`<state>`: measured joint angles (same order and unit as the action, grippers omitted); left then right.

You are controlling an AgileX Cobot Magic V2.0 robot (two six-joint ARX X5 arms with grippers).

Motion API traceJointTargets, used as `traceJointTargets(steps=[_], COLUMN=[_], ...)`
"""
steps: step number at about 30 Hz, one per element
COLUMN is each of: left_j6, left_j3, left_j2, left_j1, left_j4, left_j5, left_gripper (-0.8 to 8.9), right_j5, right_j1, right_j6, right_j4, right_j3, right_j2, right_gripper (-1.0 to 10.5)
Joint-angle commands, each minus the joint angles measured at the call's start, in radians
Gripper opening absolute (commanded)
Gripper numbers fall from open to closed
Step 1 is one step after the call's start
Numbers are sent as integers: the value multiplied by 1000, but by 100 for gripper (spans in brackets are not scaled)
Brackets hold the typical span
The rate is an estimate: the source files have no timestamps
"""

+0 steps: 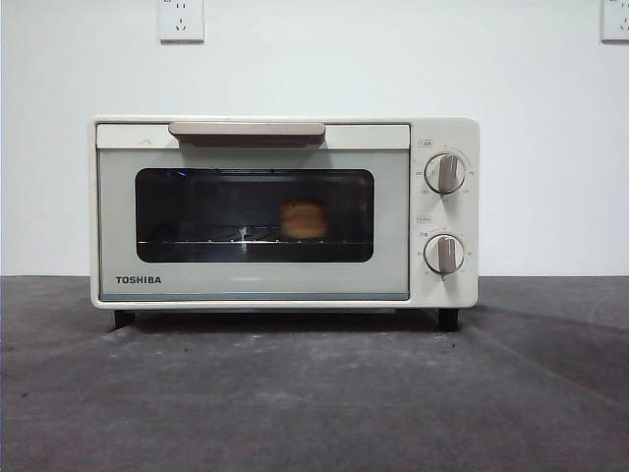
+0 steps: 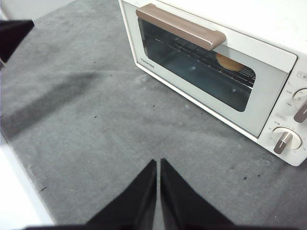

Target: The left arm flap open the oven, the right arm pick bread and place it into oven, the left arm flap close the oven

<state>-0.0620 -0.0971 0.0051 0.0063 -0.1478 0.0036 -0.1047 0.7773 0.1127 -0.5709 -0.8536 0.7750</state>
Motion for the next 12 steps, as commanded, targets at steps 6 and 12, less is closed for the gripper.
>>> traceJointTargets(steps=[6, 12], left_j6=[-7, -5], left_j3=[61, 85], left_j2=[-2, -2], left_j1=[0, 0], left_j4=[6, -40], left_j5=[-2, -2], left_gripper=[16, 16], right_j5=[1, 1], right_j1=[7, 7], right_j6=[13, 13], right_j4=[9, 9], right_j3=[-10, -10], right_j2=[8, 8], right_gripper=[7, 7])
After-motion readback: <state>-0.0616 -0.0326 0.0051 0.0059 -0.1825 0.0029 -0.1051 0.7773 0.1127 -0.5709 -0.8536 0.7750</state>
